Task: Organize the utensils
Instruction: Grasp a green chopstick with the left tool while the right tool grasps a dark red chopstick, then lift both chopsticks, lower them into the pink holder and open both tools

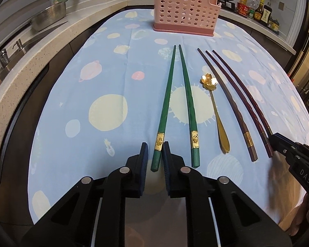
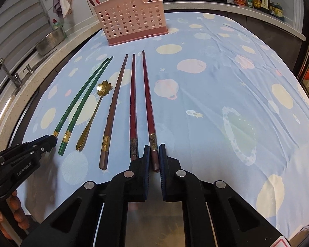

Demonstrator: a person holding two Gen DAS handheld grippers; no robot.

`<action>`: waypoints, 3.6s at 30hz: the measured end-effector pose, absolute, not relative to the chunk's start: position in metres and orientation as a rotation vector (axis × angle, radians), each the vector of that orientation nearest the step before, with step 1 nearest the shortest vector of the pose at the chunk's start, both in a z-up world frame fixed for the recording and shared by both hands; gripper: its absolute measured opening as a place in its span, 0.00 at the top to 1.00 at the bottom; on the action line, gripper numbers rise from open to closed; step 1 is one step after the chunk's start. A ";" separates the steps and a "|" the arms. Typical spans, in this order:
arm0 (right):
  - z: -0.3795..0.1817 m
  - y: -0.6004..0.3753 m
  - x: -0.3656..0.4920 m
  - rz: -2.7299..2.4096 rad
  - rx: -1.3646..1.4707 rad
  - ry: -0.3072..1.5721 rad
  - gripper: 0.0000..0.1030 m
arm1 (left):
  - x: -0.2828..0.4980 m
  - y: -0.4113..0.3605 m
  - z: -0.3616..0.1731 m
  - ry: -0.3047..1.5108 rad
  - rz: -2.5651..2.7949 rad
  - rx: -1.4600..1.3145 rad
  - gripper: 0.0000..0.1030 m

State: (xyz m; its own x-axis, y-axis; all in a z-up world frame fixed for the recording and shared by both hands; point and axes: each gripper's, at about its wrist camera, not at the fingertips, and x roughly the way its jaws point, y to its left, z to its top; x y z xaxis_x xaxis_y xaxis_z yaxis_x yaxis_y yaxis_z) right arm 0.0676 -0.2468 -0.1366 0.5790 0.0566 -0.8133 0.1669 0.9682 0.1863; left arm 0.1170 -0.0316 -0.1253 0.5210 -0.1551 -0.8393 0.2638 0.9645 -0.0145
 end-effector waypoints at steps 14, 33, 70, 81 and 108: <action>-0.130 -0.250 0.049 -0.072 0.258 0.934 0.93 | 0.106 -0.016 -0.121 1.010 -0.257 0.061 0.92; -0.015 -0.272 0.006 -0.068 0.332 0.656 0.93 | 0.087 0.009 -0.020 0.826 -0.292 -0.032 0.93; 0.126 -0.304 0.125 0.016 0.338 0.344 0.93 | 0.192 -0.044 0.149 0.488 -0.376 -0.024 0.93; 0.173 -0.309 0.231 0.008 0.344 0.268 0.93 | 0.275 -0.072 0.210 0.376 -0.373 -0.042 0.93; 0.098 -0.299 0.347 -0.035 0.294 0.440 0.79 | 0.375 -0.095 0.141 0.494 -0.317 -0.043 0.81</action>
